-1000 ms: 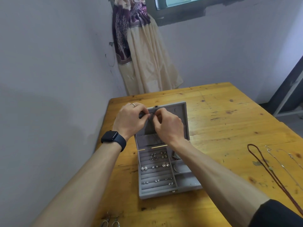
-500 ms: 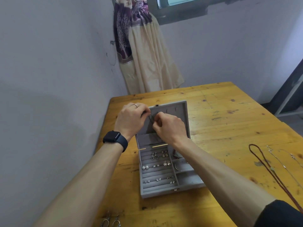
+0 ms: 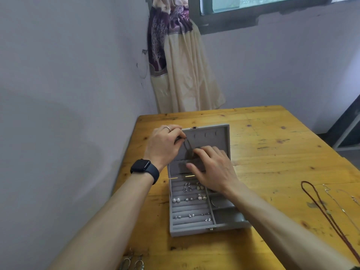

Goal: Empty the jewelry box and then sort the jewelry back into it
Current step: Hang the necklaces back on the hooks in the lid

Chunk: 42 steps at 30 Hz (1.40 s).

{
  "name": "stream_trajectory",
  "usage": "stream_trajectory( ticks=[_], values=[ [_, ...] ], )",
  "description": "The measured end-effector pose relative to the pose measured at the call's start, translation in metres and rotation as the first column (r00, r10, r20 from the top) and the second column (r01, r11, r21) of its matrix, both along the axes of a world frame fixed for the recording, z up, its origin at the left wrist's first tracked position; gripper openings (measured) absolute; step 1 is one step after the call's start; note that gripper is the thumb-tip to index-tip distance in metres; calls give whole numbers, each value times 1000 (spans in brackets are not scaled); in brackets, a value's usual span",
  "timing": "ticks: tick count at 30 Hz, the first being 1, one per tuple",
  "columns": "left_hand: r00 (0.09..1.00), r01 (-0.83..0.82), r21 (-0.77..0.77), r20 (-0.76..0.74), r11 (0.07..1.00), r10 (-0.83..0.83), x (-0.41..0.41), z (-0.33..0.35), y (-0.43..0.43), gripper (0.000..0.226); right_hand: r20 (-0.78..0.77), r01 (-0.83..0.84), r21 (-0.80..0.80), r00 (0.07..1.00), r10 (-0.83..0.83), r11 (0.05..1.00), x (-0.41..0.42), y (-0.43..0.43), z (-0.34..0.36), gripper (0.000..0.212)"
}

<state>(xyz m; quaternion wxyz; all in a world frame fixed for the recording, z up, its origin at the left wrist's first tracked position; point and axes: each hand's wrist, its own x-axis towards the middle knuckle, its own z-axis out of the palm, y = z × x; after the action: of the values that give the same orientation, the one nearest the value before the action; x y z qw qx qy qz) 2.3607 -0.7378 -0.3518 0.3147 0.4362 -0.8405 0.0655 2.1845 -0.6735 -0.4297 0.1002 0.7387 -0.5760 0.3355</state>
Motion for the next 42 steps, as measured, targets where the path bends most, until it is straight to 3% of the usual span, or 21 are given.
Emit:
stream_trajectory(
  ticks=[3,6,9,13,19,24,26,31,36,42],
  values=[
    [1000,-26,-24,7,999,27,-1,-3,2,7,-109,-5,3,994,5,1000,1,2,-6,56],
    [996,-89,-56,-2,994,89,0,-7,5,16,-121,-17,-92,993,5,996,0,-2,-9,33],
    [990,-143,-72,-25,987,142,0,-12,6,18,-69,-44,-106,997,36,993,-2,-5,-5,26],
    [983,-176,-66,-64,982,172,-2,-21,13,13,23,-48,-10,999,48,999,-3,-9,8,27],
    [965,-254,-53,-79,966,249,-4,-40,30,24,42,-89,65,995,86,994,-3,-7,7,41],
    [888,-360,124,-260,925,380,-18,-49,41,27,271,-18,107,963,-11,994,-4,-13,6,20],
    [854,-392,157,-304,907,422,-25,-49,46,28,264,19,140,963,-55,990,-4,-15,11,14],
    [870,-458,55,-181,887,459,-31,-54,54,38,180,65,230,978,-108,971,3,-14,13,15],
    [910,-416,8,-9,910,416,-25,-62,56,50,67,24,163,997,-35,986,4,-8,3,25],
    [946,-321,-56,27,945,323,-17,-74,62,36,7,35,300,999,-39,953,-1,0,6,33]
  ],
)
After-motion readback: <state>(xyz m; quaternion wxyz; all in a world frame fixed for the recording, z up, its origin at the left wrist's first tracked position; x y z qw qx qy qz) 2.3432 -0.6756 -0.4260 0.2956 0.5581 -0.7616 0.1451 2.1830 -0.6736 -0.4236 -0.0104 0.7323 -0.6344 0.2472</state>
